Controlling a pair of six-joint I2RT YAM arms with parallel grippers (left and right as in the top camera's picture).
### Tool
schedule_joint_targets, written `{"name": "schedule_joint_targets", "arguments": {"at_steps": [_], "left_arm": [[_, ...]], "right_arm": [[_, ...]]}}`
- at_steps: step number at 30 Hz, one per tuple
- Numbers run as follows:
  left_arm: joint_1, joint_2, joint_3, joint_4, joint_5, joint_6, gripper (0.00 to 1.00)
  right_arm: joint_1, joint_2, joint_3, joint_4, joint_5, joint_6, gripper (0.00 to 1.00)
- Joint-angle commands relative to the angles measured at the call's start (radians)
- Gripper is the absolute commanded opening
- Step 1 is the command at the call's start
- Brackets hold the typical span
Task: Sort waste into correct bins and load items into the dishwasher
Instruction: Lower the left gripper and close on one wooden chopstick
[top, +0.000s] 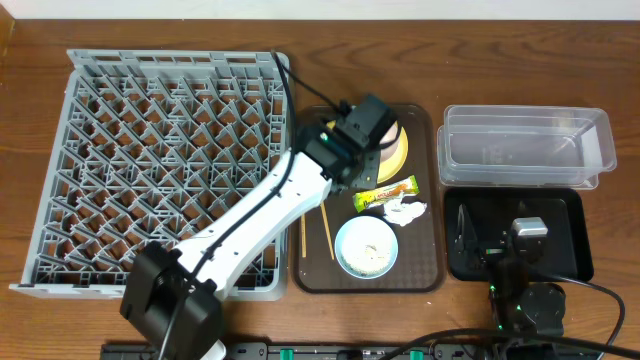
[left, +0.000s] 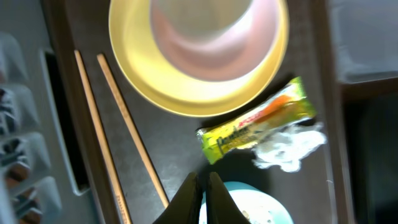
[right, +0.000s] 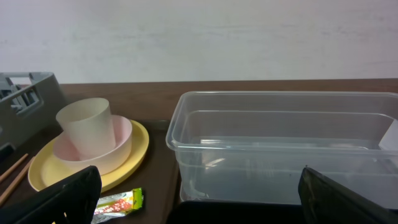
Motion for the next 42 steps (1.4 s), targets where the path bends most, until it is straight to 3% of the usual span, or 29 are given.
{"name": "schedule_joint_targets", "arguments": {"at_steps": [1,3,4,6,8,10,13,14,15,16,23,32,38,42], "left_arm": [[0.018,-0.01,0.076,-0.043,0.019,0.05,0.08],[0.019,-0.009,0.074,-0.058,0.019,0.049,0.12],[0.019,-0.008,0.071,-0.064,0.019,0.05,0.24],[0.019,-0.007,0.062,-0.07,0.032,0.05,0.78],[0.019,-0.007,0.053,-0.071,0.045,0.05,0.88],[0.019,-0.007,0.045,-0.069,0.045,0.049,0.91],[0.019,-0.003,0.015,-0.071,0.044,0.046,0.91],[0.019,0.001,0.002,-0.075,0.044,0.038,0.7],[0.019,0.006,-0.017,-0.079,0.044,0.02,0.39],[0.019,0.01,-0.033,-0.081,0.043,0.002,0.34],[0.022,0.037,-0.229,-0.061,-0.045,-0.175,0.34],[0.027,0.039,-0.399,0.225,-0.048,-0.177,0.36],[0.031,0.039,-0.443,0.257,-0.169,-0.279,0.35],[0.033,0.039,-0.466,0.314,-0.204,-0.285,0.35]], "right_arm": [[0.006,-0.002,-0.001,-0.004,-0.001,-0.009,0.99],[0.006,-0.002,-0.001,-0.004,0.0,-0.009,0.99],[0.006,-0.002,-0.001,-0.004,0.0,-0.009,0.99],[0.006,-0.002,-0.001,-0.004,-0.001,-0.009,0.99],[0.006,-0.002,-0.001,-0.004,-0.001,-0.009,0.99],[0.006,-0.002,-0.001,-0.004,0.0,-0.009,0.99],[0.006,-0.002,-0.001,-0.004,0.0,-0.009,0.99],[0.006,-0.002,-0.001,-0.004,0.0,-0.009,0.99],[0.006,-0.002,-0.001,-0.004,0.0,-0.009,0.99],[0.006,-0.002,-0.001,-0.004,0.0,-0.009,0.99],[0.006,-0.002,-0.001,-0.004,0.0,-0.009,0.99],[0.006,-0.002,-0.001,-0.004,0.0,-0.009,0.99],[0.006,-0.002,-0.001,-0.004,-0.001,-0.009,0.99],[0.006,-0.002,-0.001,-0.004,0.0,-0.009,0.99]]}}
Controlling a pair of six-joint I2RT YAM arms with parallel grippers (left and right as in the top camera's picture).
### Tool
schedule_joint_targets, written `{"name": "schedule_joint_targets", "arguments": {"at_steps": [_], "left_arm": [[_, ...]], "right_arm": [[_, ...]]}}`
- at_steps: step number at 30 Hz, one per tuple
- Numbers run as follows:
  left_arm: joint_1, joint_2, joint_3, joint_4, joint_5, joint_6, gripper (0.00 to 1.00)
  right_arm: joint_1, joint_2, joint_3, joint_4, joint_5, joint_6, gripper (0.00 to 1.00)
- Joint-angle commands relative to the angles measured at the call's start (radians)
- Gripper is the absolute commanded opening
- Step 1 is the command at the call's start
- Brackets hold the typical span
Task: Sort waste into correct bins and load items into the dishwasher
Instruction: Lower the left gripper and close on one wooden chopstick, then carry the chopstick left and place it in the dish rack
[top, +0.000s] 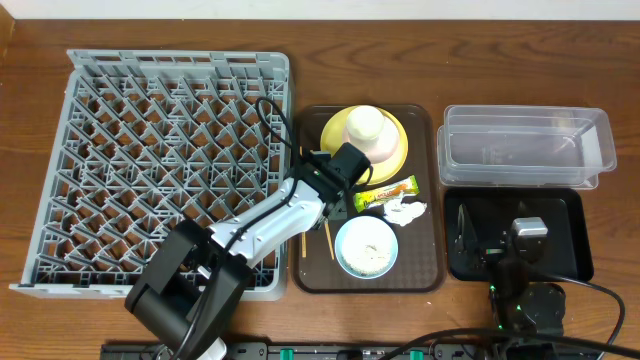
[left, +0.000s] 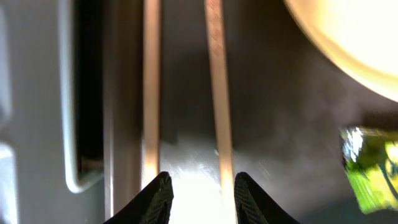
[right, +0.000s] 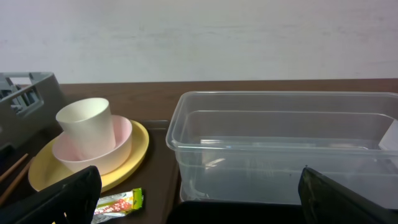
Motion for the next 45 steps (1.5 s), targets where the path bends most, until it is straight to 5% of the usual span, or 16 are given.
{"name": "schedule_joint_targets", "arguments": {"at_steps": [1,38,45], "left_arm": [[0.008,0.008,-0.022,0.043,-0.077,-0.04,0.35],[0.004,0.009,-0.177,0.307,-0.092,-0.04,0.32],[0.004,0.009,-0.187,0.307,-0.092,-0.04,0.25]], "right_arm": [[0.006,-0.002,-0.001,-0.004,-0.001,-0.009,0.99],[0.006,-0.002,-0.001,-0.004,0.0,-0.009,0.99],[0.006,-0.002,-0.001,-0.004,0.0,-0.009,0.99]]}}
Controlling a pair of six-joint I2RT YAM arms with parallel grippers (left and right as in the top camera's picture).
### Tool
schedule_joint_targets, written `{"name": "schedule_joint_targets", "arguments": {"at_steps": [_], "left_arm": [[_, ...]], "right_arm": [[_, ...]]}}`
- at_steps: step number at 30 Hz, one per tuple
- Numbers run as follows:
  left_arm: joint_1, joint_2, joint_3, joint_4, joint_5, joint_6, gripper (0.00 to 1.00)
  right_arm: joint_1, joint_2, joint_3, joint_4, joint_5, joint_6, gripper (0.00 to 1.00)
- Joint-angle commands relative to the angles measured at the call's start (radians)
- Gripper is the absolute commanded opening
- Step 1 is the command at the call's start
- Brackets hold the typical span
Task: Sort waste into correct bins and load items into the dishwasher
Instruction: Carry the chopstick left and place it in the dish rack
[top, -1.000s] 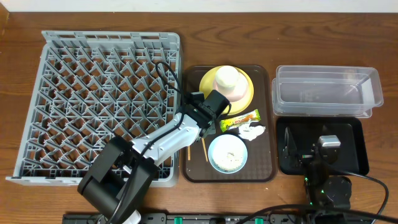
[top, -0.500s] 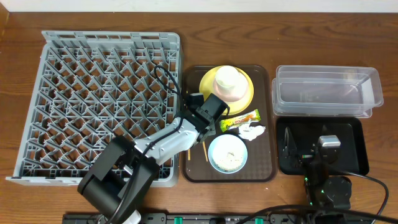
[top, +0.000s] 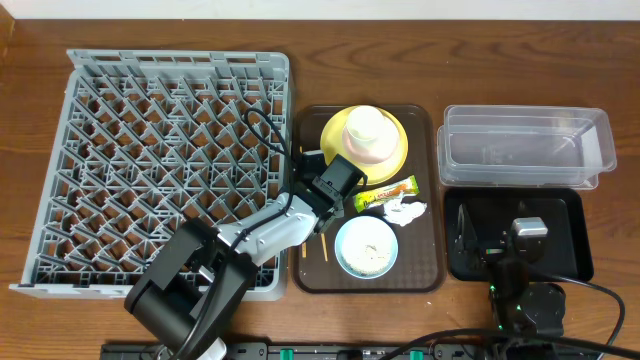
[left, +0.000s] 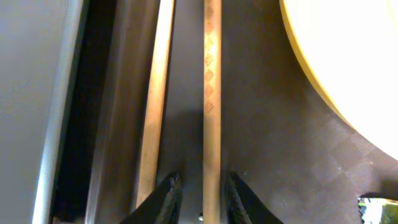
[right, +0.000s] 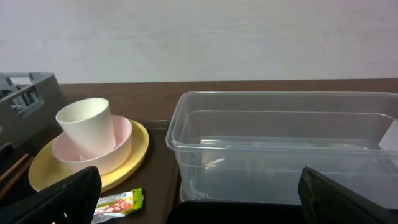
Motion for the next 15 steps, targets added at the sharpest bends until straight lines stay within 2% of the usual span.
{"name": "schedule_joint_targets", "arguments": {"at_steps": [1,6,7,9,15], "left_arm": [[0.002,0.009,-0.029,-0.006,0.004,-0.005,0.25],[0.002,0.009,-0.044,-0.006,0.003,-0.005,0.19],[0.002,0.009,-0.045,-0.006,0.003,-0.005,0.13],[0.002,0.009,-0.045,-0.006,0.003,-0.005,0.08],[0.002,0.009,-0.045,-0.006,0.004,-0.005,0.08]], "right_arm": [[0.006,-0.002,-0.001,-0.004,0.0,-0.009,0.99],[0.006,-0.002,-0.001,-0.004,0.0,-0.009,0.99],[0.006,-0.002,-0.001,-0.004,-0.001,-0.009,0.99],[0.006,-0.002,-0.001,-0.004,0.0,-0.009,0.99],[0.006,-0.002,-0.001,-0.004,0.0,-0.009,0.99]]}}
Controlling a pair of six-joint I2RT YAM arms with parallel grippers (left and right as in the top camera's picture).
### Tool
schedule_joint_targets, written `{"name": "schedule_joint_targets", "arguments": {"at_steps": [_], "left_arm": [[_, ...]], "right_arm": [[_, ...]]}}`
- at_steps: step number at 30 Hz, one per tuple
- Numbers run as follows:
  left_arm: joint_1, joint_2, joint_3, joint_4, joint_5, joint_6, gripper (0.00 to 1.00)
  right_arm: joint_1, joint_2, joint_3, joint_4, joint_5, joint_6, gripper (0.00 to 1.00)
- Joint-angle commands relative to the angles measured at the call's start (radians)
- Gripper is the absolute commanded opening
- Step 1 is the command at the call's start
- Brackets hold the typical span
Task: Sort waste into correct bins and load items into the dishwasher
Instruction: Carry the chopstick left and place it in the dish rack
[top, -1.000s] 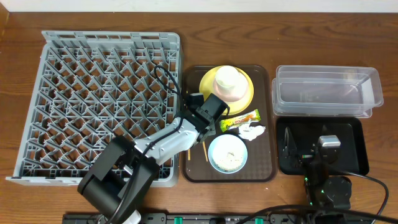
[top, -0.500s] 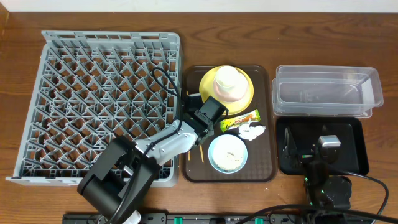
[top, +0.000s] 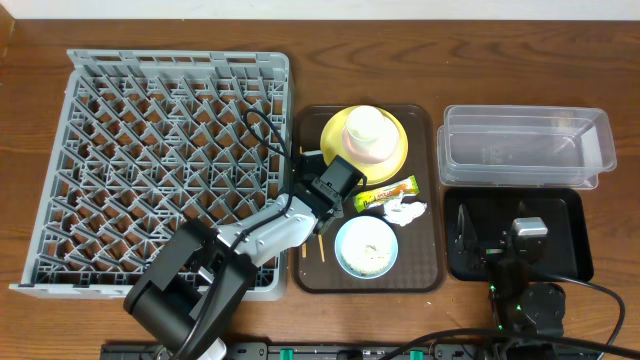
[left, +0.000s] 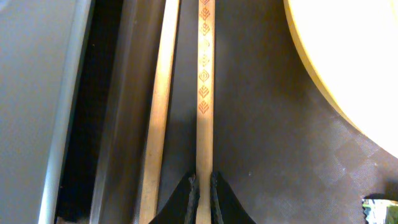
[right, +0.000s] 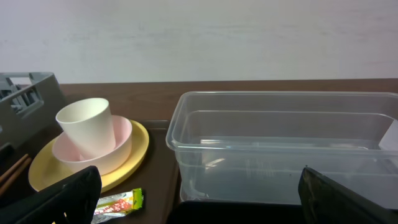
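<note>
Two wooden chopsticks lie along the left side of the brown tray (top: 432, 272). In the left wrist view the patterned chopstick (left: 204, 93) runs between my left gripper's (left: 203, 186) fingertips, which are shut on it down at tray level. The plain chopstick (left: 160, 112) lies just left of it, untouched. From overhead the left gripper (top: 325, 196) sits over the tray's left part, beside the yellow plate (top: 340, 145). My right gripper (right: 199, 208) rests open over the black bin (top: 572, 240), holding nothing.
The grey dish rack (top: 160, 160) stands left of the tray. On the plate sit a pink bowl (right: 124, 146) and cream cup (top: 366, 125). A snack wrapper (top: 386, 193), crumpled tissue (top: 405, 211) and white bowl (top: 366, 246) share the tray. A clear bin (top: 525, 145) stands at the right.
The left jaws stood apart on either side of the patterned chopstick; now they are shut on it. Nothing else has moved.
At first my left gripper was shut, up above the tray near the plate. Then it was low over the two chopsticks with its jaws apart. Later the jaws straddled the patterned chopstick more closely, and now they grip it. The right arm stayed parked throughout.
</note>
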Motion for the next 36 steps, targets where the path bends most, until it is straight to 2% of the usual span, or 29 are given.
{"name": "schedule_joint_targets", "arguments": {"at_steps": [1,4,8,13,17,20,21,23,26,29,36], "left_arm": [[0.002,0.012,-0.035,-0.013,0.014,-0.002,0.08],[0.002,0.005,-0.035,-0.012,0.014,0.002,0.08],[0.002,-0.056,-0.012,-0.014,0.034,0.102,0.08],[0.002,-0.218,0.018,-0.018,0.105,0.145,0.08],[0.005,-0.386,0.018,-0.049,0.106,0.262,0.07],[0.013,-0.481,0.018,-0.089,0.014,0.376,0.08],[0.019,-0.521,0.018,-0.12,-0.089,0.449,0.08],[0.031,-0.548,0.018,-0.153,-0.198,0.495,0.08],[0.064,-0.554,0.018,-0.189,-0.24,0.576,0.08],[0.105,-0.53,0.018,-0.226,-0.239,0.587,0.08],[0.203,-0.41,0.018,-0.246,-0.085,0.586,0.08]], "right_arm": [[0.006,-0.002,-0.001,-0.004,0.0,-0.009,0.99],[0.006,-0.002,-0.001,-0.004,0.0,-0.009,0.99],[0.006,-0.002,-0.001,-0.004,-0.001,-0.009,0.99],[0.006,-0.002,-0.001,-0.004,0.0,-0.009,0.99],[0.006,-0.002,-0.001,-0.004,0.0,-0.009,0.99],[0.006,-0.002,-0.001,-0.004,0.0,-0.009,0.99],[0.006,-0.002,-0.001,-0.004,-0.001,-0.009,0.99],[0.006,-0.002,-0.001,-0.004,0.0,-0.009,0.99],[0.006,-0.002,-0.001,-0.004,0.0,-0.009,0.99],[0.006,-0.002,-0.001,-0.004,0.0,-0.009,0.99],[0.006,-0.002,-0.001,-0.004,0.0,-0.009,0.99]]}}
